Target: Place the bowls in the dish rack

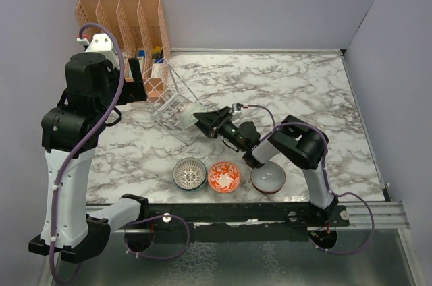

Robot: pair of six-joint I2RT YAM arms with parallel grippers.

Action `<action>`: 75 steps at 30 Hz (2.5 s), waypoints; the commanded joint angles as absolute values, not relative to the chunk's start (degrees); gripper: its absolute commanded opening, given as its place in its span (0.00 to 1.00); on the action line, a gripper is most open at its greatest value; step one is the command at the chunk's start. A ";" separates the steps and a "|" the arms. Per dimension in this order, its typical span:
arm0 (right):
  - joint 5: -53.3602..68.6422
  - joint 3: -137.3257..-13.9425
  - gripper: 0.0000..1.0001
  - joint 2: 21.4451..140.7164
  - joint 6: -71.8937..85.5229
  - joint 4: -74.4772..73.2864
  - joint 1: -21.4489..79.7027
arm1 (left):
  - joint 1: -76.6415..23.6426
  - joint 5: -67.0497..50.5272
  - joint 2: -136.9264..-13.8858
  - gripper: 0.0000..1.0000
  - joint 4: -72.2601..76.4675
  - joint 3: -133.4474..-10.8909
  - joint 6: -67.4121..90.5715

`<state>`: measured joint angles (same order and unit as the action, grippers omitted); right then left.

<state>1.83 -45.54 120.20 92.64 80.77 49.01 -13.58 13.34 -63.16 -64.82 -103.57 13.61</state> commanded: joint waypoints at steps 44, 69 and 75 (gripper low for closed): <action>7.80 -49.41 0.67 80.53 57.86 0.02 47.55 | -13.76 16.80 -61.64 0.99 -64.55 -102.65 14.34; -4.21 -61.24 0.64 87.57 27.18 -35.45 73.76 | -13.71 17.73 -60.97 0.99 -65.65 -102.63 15.42; -6.05 -57.75 0.63 87.96 26.93 -29.98 74.19 | -13.74 18.36 -60.78 0.99 -65.92 -102.71 15.45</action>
<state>-2.31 -59.83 88.44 28.56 -35.79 73.97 -13.58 16.29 -61.76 -65.30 -101.67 14.90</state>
